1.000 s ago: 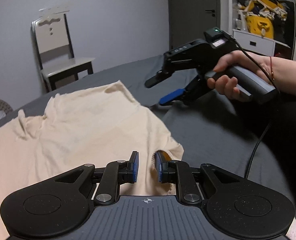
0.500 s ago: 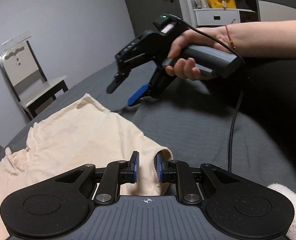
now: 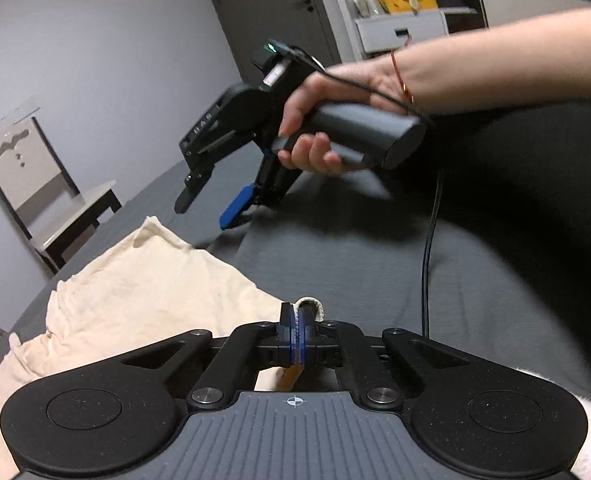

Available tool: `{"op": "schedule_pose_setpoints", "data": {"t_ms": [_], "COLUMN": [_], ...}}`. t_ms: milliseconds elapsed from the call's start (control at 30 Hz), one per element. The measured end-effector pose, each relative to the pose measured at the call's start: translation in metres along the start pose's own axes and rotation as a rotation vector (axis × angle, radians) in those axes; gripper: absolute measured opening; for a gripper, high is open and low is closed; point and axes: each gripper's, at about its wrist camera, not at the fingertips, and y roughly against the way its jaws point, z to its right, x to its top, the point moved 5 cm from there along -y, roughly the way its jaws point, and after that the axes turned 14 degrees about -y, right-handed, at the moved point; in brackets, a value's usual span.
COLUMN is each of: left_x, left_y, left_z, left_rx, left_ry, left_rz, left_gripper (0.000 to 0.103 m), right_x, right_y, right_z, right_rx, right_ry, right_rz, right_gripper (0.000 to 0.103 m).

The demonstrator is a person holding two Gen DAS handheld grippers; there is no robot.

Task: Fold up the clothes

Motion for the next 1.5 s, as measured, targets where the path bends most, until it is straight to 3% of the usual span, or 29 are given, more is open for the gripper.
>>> {"op": "schedule_pose_setpoints", "data": {"t_ms": [167, 367, 467, 600, 700, 800, 933, 1100, 1167, 1267, 1500], "left_x": [-0.005, -0.015, -0.022, -0.034, -0.043, -0.050, -0.058, -0.063, -0.067, -0.071, -0.077], "left_y": [0.017, 0.031, 0.038, 0.044, 0.043, 0.035, 0.035, 0.038, 0.039, 0.043, 0.066], "left_z": [-0.012, -0.021, -0.026, -0.038, -0.050, -0.062, -0.073, -0.078, -0.081, -0.086, -0.096], "left_rx": [0.050, 0.078, 0.073, 0.074, 0.083, 0.088, 0.090, 0.103, 0.107, 0.126, 0.196], "left_ry": [0.115, 0.259, 0.314, 0.370, 0.413, 0.455, 0.500, 0.506, 0.520, 0.547, 0.589], "left_rz": [0.043, 0.068, 0.079, 0.092, 0.103, 0.119, 0.156, 0.173, 0.171, 0.174, 0.161], "left_gripper": [0.001, 0.001, 0.001, 0.001, 0.001, 0.001, 0.001, 0.001, 0.001, 0.001, 0.001], "right_x": [0.021, 0.047, 0.045, 0.043, 0.042, 0.038, 0.038, 0.046, 0.049, 0.049, 0.043], "right_y": [-0.012, -0.049, -0.071, -0.080, -0.075, -0.069, -0.080, -0.094, -0.097, -0.096, -0.096], "right_z": [-0.008, -0.021, -0.023, -0.020, -0.021, -0.025, -0.017, 0.003, 0.007, 0.000, -0.053], "right_rx": [0.037, 0.077, 0.042, -0.042, -0.087, -0.124, -0.056, 0.058, 0.091, 0.106, 0.144], "right_ry": [-0.071, -0.181, -0.212, -0.256, -0.264, -0.213, -0.281, -0.414, -0.432, -0.392, -0.220], "right_rz": [0.129, 0.179, 0.187, 0.243, 0.273, 0.248, 0.214, 0.284, 0.301, 0.324, 0.280], "right_gripper": [0.035, 0.035, 0.035, 0.021, 0.022, 0.029, 0.028, 0.003, 0.002, 0.002, 0.002]}}
